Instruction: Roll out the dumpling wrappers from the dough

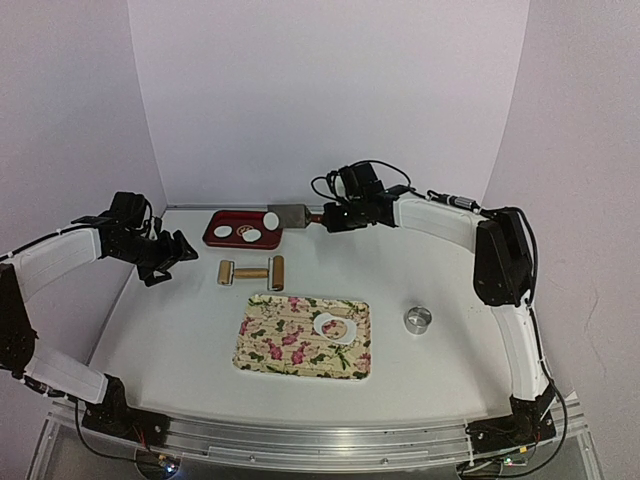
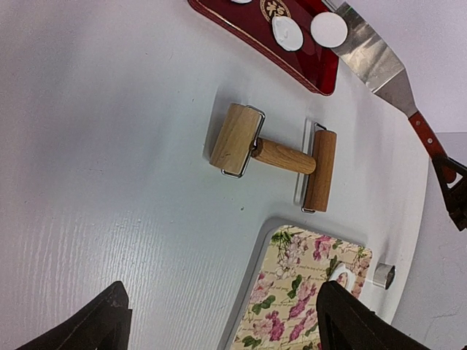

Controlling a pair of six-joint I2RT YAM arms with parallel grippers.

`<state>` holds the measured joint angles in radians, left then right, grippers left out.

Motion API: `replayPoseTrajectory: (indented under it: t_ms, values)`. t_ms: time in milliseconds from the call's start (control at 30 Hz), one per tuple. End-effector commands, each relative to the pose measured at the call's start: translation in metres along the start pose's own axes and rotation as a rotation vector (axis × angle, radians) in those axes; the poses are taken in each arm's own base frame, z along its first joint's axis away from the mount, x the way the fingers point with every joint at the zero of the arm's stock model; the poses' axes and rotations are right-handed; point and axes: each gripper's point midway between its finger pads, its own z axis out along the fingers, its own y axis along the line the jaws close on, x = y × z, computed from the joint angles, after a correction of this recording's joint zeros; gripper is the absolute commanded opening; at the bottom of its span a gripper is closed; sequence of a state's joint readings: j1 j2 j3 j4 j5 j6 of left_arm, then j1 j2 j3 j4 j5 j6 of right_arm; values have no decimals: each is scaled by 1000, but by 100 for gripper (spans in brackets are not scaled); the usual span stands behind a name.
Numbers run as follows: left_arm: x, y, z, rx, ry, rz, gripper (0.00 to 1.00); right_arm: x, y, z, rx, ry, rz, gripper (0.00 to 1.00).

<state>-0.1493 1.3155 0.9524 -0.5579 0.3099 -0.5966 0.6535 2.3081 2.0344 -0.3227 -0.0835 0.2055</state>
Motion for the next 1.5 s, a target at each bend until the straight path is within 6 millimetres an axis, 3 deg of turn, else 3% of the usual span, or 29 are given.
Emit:
replayPoseTrajectory:
  t_ms: [0,333,567,767,900,1233,1467]
  values:
    - [-5,-2,-10,6,-38,31,88,-44,10,-19,14,-129,-44,0]
    - [-4,-2,-9,9,-31,37,89,-69,8,-46,152,-214,-102,0]
    - [-4,-2,-8,10,-27,41,89,-103,0,-93,226,-307,-113,0]
    - [-6,-2,-9,8,-41,48,89,-112,-11,-139,281,-347,-92,0]
    - [-9,0,-11,7,-73,55,89,-98,-30,-162,283,-325,6,0]
    - [-5,16,-4,-14,-123,54,89,-5,-75,-183,15,-116,399,0]
    - [-3,22,-8,-13,-173,57,89,43,-94,-208,-136,-42,635,0]
